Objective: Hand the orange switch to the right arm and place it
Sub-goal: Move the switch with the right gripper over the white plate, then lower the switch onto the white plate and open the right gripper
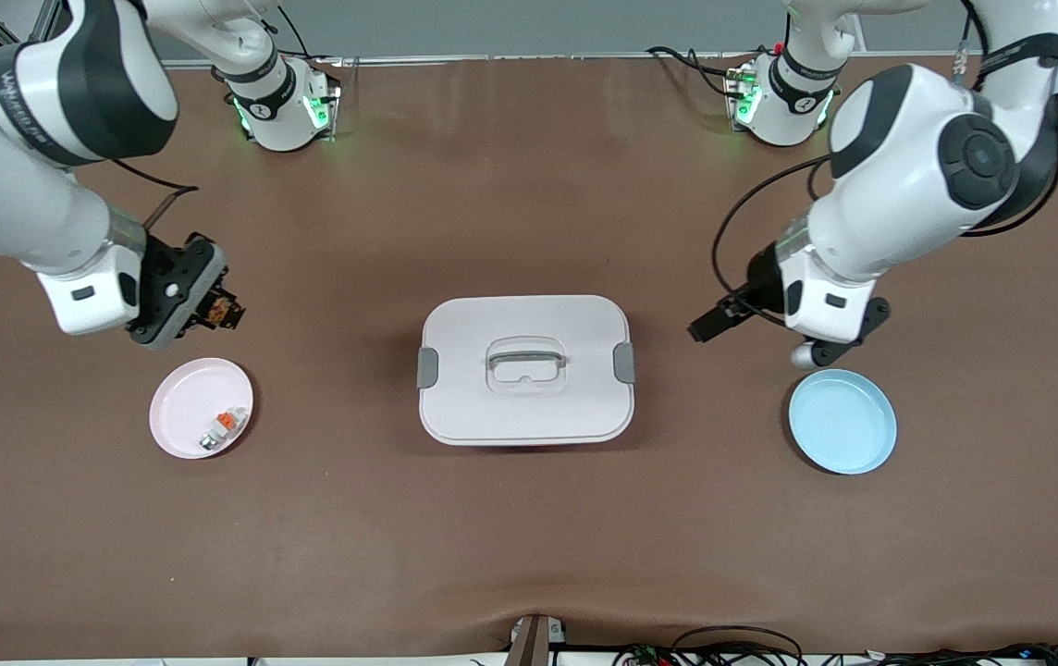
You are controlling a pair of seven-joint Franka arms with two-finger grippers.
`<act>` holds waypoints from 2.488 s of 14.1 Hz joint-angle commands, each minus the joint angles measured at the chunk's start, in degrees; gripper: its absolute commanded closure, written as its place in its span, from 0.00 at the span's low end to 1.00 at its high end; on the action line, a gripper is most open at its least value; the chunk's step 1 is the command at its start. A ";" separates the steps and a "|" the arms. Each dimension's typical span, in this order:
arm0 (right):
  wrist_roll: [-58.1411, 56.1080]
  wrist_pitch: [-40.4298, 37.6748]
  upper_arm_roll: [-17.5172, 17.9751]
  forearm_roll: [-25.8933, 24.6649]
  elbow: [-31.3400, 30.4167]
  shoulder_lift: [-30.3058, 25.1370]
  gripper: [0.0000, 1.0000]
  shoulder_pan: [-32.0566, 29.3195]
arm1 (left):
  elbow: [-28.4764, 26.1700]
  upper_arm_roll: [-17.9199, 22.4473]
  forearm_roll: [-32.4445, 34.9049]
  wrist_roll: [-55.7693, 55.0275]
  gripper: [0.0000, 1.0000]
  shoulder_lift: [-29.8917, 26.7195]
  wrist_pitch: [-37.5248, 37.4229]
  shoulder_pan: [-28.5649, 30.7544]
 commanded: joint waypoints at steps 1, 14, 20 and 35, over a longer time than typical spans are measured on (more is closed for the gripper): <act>-6.94 2.55 0.84 -2.03 -2.26 -0.32 1.00 -3.00 | -1.76 -0.26 1.45 8.59 0.00 -2.20 -1.30 3.22; -20.40 26.53 0.92 -8.02 -18.00 3.28 1.00 -10.20 | 5.10 -0.26 11.82 36.21 0.00 -2.99 -12.47 20.27; -21.28 35.07 0.92 -7.93 -18.89 9.08 1.00 -11.44 | 5.01 -0.17 11.82 39.99 0.00 -3.96 -12.38 23.01; -26.11 51.50 1.10 -7.76 -20.03 19.80 1.00 -15.66 | 4.48 26.72 11.47 41.32 0.00 -4.49 -10.71 -2.83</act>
